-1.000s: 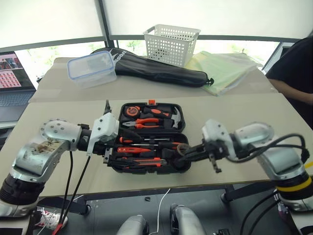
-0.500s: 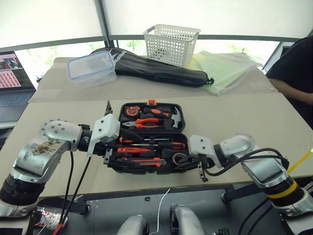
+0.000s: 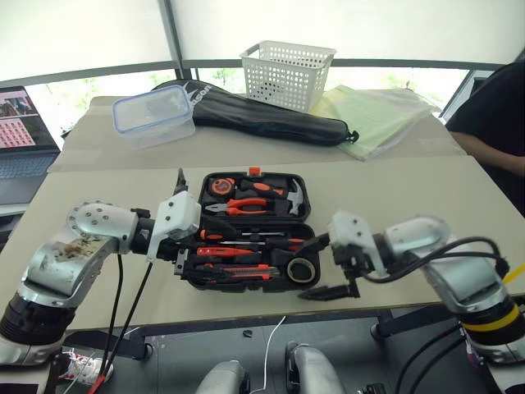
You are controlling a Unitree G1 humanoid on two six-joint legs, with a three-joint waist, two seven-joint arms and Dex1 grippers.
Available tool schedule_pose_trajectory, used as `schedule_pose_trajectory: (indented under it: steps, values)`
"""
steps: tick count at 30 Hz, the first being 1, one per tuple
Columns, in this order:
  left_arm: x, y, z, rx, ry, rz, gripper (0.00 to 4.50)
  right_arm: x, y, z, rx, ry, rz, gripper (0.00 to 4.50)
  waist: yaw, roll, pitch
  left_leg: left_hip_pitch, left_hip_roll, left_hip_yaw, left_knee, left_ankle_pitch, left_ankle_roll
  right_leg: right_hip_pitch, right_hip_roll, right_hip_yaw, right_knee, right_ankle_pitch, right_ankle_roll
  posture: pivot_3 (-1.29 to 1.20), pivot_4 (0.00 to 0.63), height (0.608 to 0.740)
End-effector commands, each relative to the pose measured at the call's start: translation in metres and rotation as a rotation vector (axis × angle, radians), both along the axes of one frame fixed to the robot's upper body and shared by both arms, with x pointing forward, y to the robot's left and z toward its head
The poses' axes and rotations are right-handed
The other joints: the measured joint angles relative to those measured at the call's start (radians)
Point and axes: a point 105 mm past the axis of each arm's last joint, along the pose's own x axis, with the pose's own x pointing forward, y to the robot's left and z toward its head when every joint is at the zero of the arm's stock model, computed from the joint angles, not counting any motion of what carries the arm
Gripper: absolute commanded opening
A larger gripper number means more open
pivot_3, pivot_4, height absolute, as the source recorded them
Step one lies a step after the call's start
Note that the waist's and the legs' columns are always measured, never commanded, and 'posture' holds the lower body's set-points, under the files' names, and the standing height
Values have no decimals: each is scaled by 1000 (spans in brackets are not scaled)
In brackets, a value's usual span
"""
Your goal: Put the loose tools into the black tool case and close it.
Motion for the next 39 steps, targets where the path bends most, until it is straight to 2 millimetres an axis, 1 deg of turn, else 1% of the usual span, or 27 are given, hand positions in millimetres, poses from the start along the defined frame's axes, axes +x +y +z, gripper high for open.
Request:
schedule_pose_trajectory:
  steps: [1,2,4,5,6,7,8,9,10,11,12,13,14,15,16,19,21,23,25,27,29,32,34,37,39]
  values:
    - [28,49,-4,20,-60,277,4500,29,-32,19,70,-33,-213,4492,-1,0,0,0,0,0,0,0,0,0,0,0,0,0,0,0,150,740]
    - [32,63,-9,31,-64,339,4500,37,-42,19,87,-29,-275,4237,-1,0,0,0,0,0,-1,0,0,0,0,0,0,0,0,0,150,740]
    - [36,81,-16,45,-66,417,3988,51,-58,14,106,-26,-381,3773,-2,0,0,0,0,0,-1,0,0,-1,1,0,0,0,0,0,150,740]
    - [37,89,-21,60,-69,450,3776,60,-67,9,100,-37,-442,3406,-2,0,0,0,0,1,-1,0,0,-1,1,0,0,0,0,0,150,740]
    - [39,95,-25,72,-74,474,3487,68,-75,3,89,-48,-490,3158,-2,0,0,0,0,1,-2,0,0,-1,0,0,0,0,0,0,150,740]
    - [44,102,-31,91,-91,513,2983,76,-82,-5,69,-64,-535,2722,-1,0,0,0,0,1,-1,0,0,-1,0,0,0,0,0,0,150,740]
    - [50,107,-34,105,-112,552,2776,81,-88,-12,50,-77,-564,2501,1,0,0,0,0,1,-1,0,0,-1,0,0,0,0,0,0,150,740]
    - [54,109,-36,112,-127,575,2343,84,-90,-16,38,-86,-577,2111,3,0,0,0,0,1,-1,0,0,-1,0,0,0,0,0,0,150,740]
    - [58,108,-39,101,-124,591,1952,87,-91,-23,23,-99,-571,1715,6,0,0,0,0,1,-1,0,0,-1,0,0,0,0,0,0,150,740]
    - [61,104,-43,92,-117,591,1612,88,-90,-28,10,-111,-555,1410,9,0,0,0,-1,1,-1,0,0,-1,0,0,0,0,0,0,150,740]
    - [62,97,-48,89,-107,571,1301,89,-87,-33,-1,-119,-531,1050,9,0,0,0,-1,2,-1,0,0,-1,0,0,0,0,0,0,150,740]
    - [61,91,-52,90,-101,547,849,90,-84,-36,-6,-127,-512,673,9,0,0,0,-1,2,-1,0,0,-1,0,0,0,0,0,0,150,740]
    - [60,85,-55,94,-97,522,635,91,-81,-37,-10,-133,-499,423,8,0,0,0,-1,2,-1,0,0,-1,0,0,1,0,0,0,150,740]
    - [60,79,-57,96,-96,498,298,93,-77,-38,-19,-142,-486,52,7,0,0,0,-1,2,-1,0,0,-1,0,0,1,0,0,0,150,740]
    - [61,74,-58,94,-95,483,64,94,-75,-40,-24,-147,-477,0,5,0,0,0,-1,2,-1,0,0,-1,0,0,0,0,0,0,150,740]
    - [59,55,-61,57,-53,434,64,98,-62,-39,-17,-165,-434,0,-2,0,0,0,-1,2,-1,0,0,-1,0,0,0,0,0,0,150,740]
    - [55,47,-61,52,-36,389,64,95,-53,-35,-1,-175,-382,0,-5,0,0,0,0,2,-1,0,0,-1,0,0,1,0,0,0,150,740]
    - [49,39,-61,49,-35,332,64,86,-42,-32,14,-176,-297,0,-1,0,0,0,0,1,-1,0,0,-1,0,0,0,0,0,0,150,740]
    - [41,29,-60,26,-29,269,64,68,-32,-30,41,-143,-186,0,3,0,0,-1,0,0,-1,0,0,-1,-1,0,0,0,0,0,150,740]
    - [31,21,-59,24,-21,204,64,49,-32,-33,35,-91,-106,0,9,0,0,-2,0,0,-1,0,1,-1,0,-1,0,0,0,0,150,740]
    - [21,18,-61,40,-10,157,64,36,-35,-36,26,-58,-65,0,10,0,0,-2,0,-1,-1,0,1,-1,0,-2,1,0,0,0,150,740]
    - [10,19,-65,70,10,125,64,24,-40,-40,8,-30,-47,0,8,0,0,-3,0,-1,-2,-1,1,-2,0,-2,0,0,0,0,150,740]
    - [5,20,-67,83,22,114,64,20,-43,-45,-19,-37,-46,0,8,0,0,-3,0,0,-1,-1,1,-1,0,-2,0,0,0,0,150,740]
    - [3,22,-69,78,32,136,64,41,-55,-49,-36,-102,-198,0,9,0,0,-1,0,0,0,-1,1,-1,0,-1,-1,0,0,0,150,740]
    - [1,21,-69,63,42,145,64,50,-61,-49,-31,-124,-268,0,8,0,0,1,0,1,0,-1,1,1,-1,0,0,0,0,0,150,740]
